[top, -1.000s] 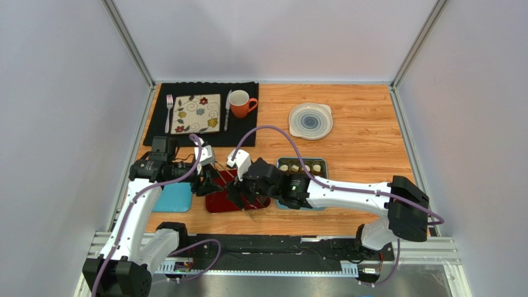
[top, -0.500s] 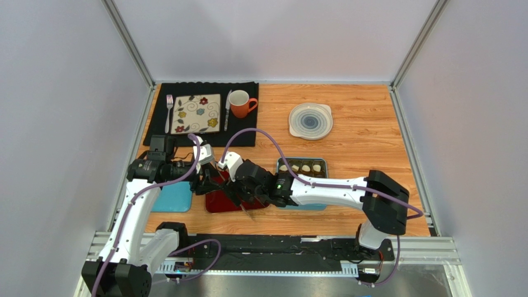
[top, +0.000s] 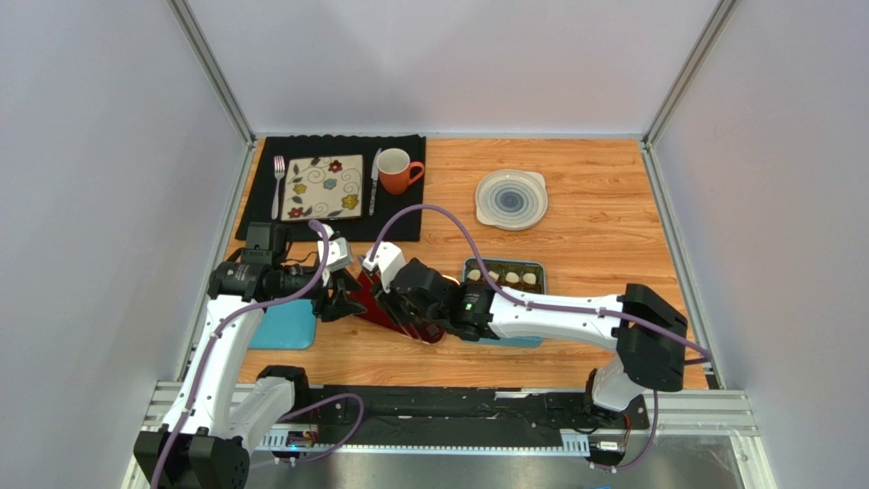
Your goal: Pack the chocolate
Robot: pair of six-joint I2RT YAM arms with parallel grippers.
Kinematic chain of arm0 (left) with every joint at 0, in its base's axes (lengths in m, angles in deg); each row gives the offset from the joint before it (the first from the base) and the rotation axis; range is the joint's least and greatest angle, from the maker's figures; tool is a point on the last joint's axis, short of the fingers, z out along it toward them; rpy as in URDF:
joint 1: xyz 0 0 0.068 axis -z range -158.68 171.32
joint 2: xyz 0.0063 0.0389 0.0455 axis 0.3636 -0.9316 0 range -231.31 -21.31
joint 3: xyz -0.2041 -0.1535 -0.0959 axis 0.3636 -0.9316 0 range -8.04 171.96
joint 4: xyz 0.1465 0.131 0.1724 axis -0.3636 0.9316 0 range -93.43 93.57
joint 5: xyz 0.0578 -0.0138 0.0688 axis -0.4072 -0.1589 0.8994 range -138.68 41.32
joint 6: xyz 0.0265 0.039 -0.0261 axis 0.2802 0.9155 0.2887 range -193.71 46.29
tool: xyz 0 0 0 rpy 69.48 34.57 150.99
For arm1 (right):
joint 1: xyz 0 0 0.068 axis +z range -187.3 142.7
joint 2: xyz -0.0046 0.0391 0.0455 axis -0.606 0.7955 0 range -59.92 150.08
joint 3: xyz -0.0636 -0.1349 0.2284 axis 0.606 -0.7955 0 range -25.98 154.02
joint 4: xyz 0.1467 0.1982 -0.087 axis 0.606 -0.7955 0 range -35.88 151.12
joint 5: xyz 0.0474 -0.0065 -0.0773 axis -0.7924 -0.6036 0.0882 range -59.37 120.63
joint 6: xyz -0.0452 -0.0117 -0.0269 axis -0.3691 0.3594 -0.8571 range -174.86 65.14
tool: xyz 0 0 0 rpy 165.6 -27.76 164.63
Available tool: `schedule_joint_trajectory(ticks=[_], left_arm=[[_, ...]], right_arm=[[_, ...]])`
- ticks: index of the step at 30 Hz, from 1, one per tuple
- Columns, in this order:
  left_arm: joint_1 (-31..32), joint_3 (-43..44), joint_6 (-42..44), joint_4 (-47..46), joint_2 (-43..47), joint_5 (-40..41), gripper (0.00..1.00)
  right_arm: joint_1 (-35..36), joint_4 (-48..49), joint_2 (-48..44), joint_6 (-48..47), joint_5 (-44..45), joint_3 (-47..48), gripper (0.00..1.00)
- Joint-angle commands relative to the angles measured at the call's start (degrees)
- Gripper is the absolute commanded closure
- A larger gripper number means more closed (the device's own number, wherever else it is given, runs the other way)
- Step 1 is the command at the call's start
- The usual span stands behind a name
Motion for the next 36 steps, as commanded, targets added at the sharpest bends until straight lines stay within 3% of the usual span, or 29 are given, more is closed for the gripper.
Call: schedule_joint_trajectory(ticks=[1, 12, 19, 24, 30, 36], left_arm=[[0.2, 2.4, 1.8, 0.4, 0.7, -1.4, 0.41], [0.2, 1.7, 0.5, -1.0, 1.4, 1.9, 0.43], [0.2, -5.9, -16.5, -21.7, -1.3, 15.1, 0.43], [0.1, -8.8, -25.1, -30.6, -9.9, 23.7, 0.43], [0.2, -10.4, -31.1, -41.2, -16.7, 23.9, 0.44], [0.4, -13.0, -31.3, -47.0, -20.3, 22.3, 0.44]], right_arm=[[0.0, 4.3, -5.5, 0.8, 3.0, -0.5, 0.69], [0.1, 8.1, -11.8, 1.4, 7.0, -3.3, 0.66], [0.1, 13.8, -12.3, 2.1, 14.6, -8.6, 0.66], [0.1, 18.4, -11.6, 3.1, 17.4, -11.2, 0.67], [0.3, 23.6, -10.9, 3.1, 18.7, -13.0, 0.65], [0.4, 26.5, -9.3, 3.4, 18.0, -14.1, 0.59]])
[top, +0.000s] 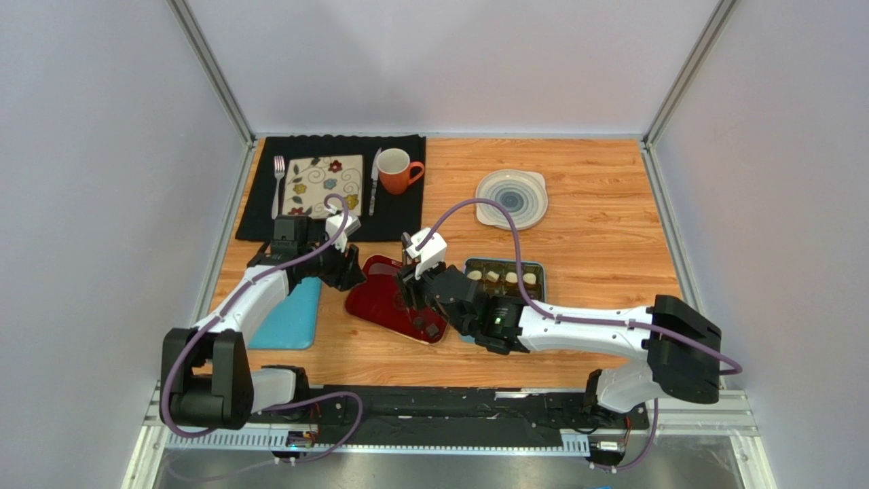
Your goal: Pack the chocolate
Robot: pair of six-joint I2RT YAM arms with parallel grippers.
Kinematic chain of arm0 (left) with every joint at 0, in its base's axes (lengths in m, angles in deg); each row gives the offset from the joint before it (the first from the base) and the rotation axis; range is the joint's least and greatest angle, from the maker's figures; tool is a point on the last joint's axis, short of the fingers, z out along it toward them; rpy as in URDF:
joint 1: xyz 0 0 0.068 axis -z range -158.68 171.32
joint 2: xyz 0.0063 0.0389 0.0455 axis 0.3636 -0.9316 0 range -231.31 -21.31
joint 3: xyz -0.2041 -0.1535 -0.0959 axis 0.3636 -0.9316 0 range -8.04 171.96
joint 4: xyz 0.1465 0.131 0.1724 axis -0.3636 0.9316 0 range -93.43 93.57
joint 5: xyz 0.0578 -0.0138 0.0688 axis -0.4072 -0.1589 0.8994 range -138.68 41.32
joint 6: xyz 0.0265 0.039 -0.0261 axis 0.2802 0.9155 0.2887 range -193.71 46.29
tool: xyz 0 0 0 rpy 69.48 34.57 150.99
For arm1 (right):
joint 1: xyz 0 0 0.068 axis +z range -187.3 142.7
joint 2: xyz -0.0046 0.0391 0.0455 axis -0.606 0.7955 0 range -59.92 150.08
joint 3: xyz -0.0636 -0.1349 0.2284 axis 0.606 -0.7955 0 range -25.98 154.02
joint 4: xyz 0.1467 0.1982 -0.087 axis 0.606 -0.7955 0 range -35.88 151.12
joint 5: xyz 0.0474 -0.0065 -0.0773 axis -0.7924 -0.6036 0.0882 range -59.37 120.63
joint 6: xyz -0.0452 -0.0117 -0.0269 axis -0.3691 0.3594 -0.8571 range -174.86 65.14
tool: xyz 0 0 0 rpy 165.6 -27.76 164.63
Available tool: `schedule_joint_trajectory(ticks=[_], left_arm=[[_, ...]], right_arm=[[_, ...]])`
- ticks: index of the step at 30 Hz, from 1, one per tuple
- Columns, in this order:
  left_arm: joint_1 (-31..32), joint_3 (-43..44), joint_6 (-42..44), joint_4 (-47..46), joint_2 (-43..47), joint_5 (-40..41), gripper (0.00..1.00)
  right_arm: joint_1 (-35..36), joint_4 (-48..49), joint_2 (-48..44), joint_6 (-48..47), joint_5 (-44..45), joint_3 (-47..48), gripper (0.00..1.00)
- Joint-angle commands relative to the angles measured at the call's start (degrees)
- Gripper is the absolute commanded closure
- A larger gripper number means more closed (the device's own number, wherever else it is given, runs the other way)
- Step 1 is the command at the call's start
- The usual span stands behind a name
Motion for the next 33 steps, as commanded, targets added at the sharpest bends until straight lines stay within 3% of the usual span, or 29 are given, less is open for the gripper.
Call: schedule_joint_trajectory(ticks=[1, 13, 33], left_arm=[[0.5, -2.2, -2.0, -7.7, -1.5, -0.9, 0.44], [1.8, -7.2, 2.2, -9.4, -3.5, 1.4, 0.46], [2.0, -11.2, 3.8, -6.1, 1.3, 0.3, 0.47]], right_arm=[[0.3, 6.5, 1.1, 1.0, 1.1, -0.8, 0.59], [0.3, 7.2, 1.8, 0.6, 2.2, -2.1, 0.58], [0.1, 8.8, 5.0, 2.7, 1.0, -2.8, 0.57]])
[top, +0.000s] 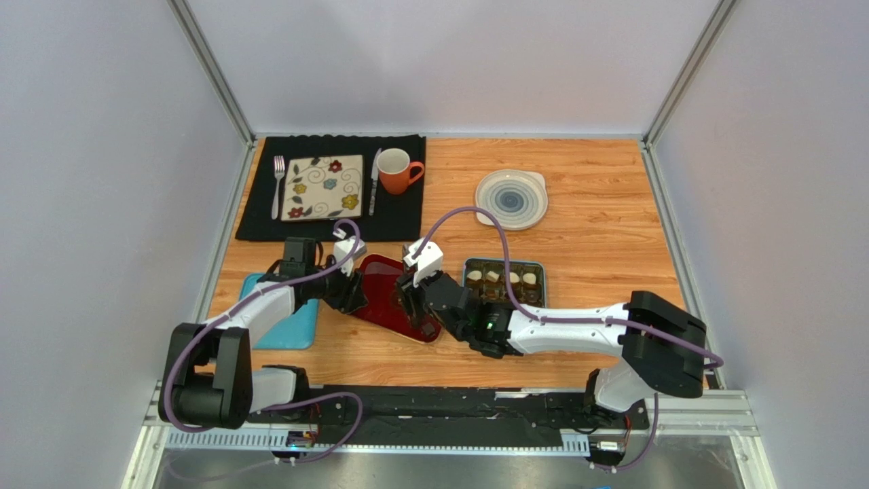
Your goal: Pack the chocolate
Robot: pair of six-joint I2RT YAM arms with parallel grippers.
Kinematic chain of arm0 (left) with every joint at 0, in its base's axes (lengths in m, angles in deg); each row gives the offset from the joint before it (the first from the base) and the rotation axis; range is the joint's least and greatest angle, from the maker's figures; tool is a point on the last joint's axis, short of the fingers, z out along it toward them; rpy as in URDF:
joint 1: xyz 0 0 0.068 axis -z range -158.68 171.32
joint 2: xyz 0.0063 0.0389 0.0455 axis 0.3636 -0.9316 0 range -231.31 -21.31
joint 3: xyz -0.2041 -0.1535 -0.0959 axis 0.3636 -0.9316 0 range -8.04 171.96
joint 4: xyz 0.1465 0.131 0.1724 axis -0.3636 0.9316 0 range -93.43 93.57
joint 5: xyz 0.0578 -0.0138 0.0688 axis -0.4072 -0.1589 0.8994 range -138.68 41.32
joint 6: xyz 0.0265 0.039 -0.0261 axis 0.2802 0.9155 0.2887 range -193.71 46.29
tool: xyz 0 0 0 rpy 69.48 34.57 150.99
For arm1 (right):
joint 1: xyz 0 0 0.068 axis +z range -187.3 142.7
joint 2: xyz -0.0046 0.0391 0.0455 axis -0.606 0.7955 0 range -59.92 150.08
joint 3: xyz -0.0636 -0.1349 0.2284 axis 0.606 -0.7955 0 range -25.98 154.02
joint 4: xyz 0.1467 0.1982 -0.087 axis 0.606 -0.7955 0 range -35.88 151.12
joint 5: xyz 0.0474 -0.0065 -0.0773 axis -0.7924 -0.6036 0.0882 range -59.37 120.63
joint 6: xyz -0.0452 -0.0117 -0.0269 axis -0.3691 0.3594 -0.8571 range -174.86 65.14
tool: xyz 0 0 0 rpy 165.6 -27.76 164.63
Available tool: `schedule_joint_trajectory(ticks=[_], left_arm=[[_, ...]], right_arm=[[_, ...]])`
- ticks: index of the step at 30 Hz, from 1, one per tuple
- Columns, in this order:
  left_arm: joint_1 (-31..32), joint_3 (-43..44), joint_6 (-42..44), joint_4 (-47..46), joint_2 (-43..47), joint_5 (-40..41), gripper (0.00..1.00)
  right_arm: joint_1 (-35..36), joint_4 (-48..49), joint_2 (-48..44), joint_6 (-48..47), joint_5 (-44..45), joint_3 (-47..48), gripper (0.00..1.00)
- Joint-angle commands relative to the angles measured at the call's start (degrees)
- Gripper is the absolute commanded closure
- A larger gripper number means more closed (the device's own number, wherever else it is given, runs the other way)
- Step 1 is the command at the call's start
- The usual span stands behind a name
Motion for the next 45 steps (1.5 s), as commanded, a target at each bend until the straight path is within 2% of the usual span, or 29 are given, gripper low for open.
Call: schedule_joint_trajectory(ticks=[1, 9, 19, 29, 38, 45], left_arm=[[0.2, -1.0, 1.8, 1.2, 2.5, -1.1, 0.47], [0.2, -0.5, 2.0, 3.3, 4.2, -0.7, 0.48], [0.2, 8.1, 0.0, 12.4, 10.4, -0.6, 0.47], [-0.3, 10.7, 0.3, 17.1, 13.5, 3.6, 0.46], [-0.5, 9.5, 0.8, 17.3, 13.2, 2.9, 0.48], [-0.5, 9.6, 0.5, 17.2, 13.0, 1.7, 0.48]], right_arm=[[0.1, 4.4, 0.8, 1.5, 0.0, 0.5, 0.58], [0.2, 3.8, 1.7, 2.6, -0.2, -0.2, 0.58], [0.0, 1.9, 1.1, 1.1, -0.1, 1.8, 0.69], [-1.5, -8.5, -11.8, -4.8, 5.4, 5.3, 0.69], [-4.5, -23.6, -29.4, 0.3, 12.4, -2.6, 0.68], [-4.6, -32.4, -38.0, 4.8, 17.1, -7.4, 0.67]])
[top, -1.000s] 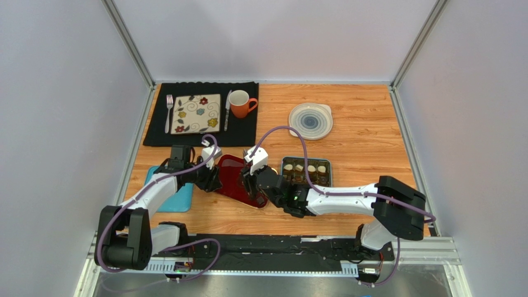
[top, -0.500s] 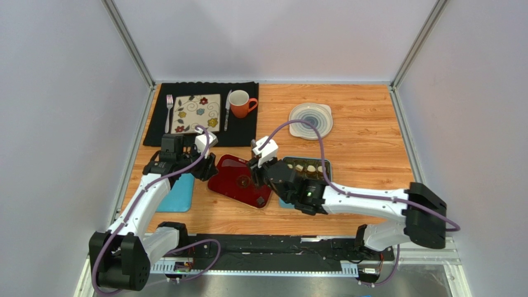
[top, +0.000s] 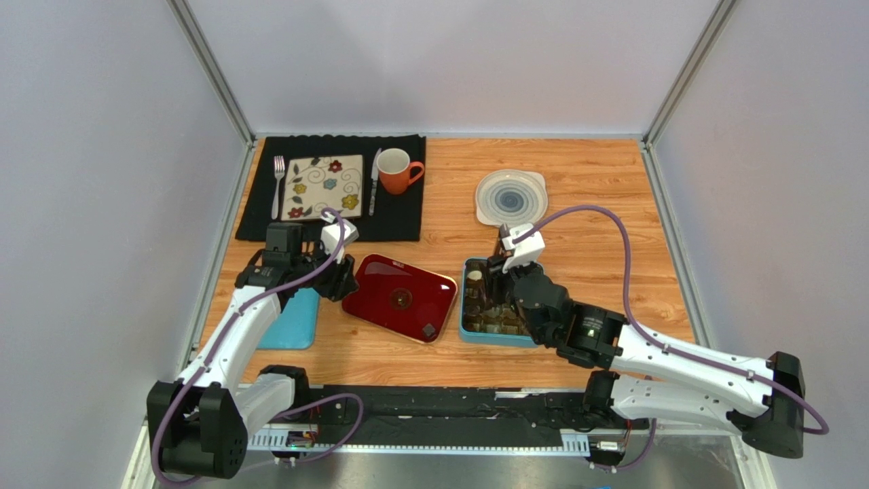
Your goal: Pack the chocolate
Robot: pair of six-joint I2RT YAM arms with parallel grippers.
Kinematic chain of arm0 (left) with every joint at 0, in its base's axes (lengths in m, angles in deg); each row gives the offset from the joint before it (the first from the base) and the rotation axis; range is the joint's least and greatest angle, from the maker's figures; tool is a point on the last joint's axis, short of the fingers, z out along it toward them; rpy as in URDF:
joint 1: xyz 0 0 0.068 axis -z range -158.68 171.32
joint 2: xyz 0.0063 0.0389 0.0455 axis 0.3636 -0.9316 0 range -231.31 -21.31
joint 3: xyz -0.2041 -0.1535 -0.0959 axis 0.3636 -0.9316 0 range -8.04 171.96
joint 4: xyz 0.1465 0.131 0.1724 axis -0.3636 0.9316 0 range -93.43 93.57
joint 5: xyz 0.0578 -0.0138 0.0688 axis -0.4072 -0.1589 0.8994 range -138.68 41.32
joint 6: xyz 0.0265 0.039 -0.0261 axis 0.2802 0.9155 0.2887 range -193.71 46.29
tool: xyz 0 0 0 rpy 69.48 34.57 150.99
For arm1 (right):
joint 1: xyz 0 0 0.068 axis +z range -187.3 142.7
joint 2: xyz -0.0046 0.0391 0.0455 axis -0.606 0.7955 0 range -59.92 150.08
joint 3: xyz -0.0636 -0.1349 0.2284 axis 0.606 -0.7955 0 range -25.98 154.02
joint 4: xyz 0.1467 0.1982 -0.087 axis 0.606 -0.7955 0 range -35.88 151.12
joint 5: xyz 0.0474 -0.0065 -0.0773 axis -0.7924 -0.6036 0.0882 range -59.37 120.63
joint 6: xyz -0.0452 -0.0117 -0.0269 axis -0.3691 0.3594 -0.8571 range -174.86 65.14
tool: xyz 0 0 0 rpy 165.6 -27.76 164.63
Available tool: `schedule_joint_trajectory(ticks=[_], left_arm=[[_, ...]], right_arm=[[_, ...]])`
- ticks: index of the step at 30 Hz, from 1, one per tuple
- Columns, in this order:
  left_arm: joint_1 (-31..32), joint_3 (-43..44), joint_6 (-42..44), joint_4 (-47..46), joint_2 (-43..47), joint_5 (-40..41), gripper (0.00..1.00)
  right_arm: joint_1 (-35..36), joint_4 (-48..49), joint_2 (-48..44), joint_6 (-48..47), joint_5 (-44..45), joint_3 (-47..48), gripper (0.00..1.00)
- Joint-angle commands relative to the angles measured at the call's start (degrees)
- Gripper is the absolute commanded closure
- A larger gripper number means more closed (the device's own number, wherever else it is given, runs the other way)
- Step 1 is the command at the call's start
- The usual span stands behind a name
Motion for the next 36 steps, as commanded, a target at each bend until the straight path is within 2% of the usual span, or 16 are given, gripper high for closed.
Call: schedule_joint_trajectory(ticks=[1, 6, 18, 24, 29, 32, 36], left_arm=[[-0.2, 0.0, -0.1, 0.0, 0.0, -1.3, 0.48], [-0.2, 0.1, -0.1, 0.1, -0.3, -1.8, 0.48], [-0.2, 0.3, 0.3, 0.4, -0.5, -1.9, 0.49], [-0.2, 0.0, 0.2, 0.3, -0.6, -2.1, 0.49], [-0.2, 0.0, 0.5, 0.3, -0.7, -2.1, 0.49], [-0.2, -0.1, 0.6, 0.4, -0.5, -1.9, 0.49], [-0.2, -0.2, 0.7, 0.5, -0.3, -1.5, 0.5]], right_arm=[[-0.1, -5.9, -4.0, 3.9, 5.4, -2.0, 0.67], [-1.5, -7.0, -6.0, 4.2, 8.7, -3.6, 0.66], [-6.1, -4.7, -3.9, 4.7, 7.0, -5.0, 0.66], [-7.1, -2.8, -3.8, 4.5, 5.7, -5.3, 0.58], [-7.3, -0.7, -3.8, 2.8, 3.7, -5.1, 0.55], [-7.2, -0.4, -4.2, 2.2, 1.7, -4.2, 0.57], [-6.8, 2.1, -6.6, 1.1, -4.6, -4.0, 0.64]])
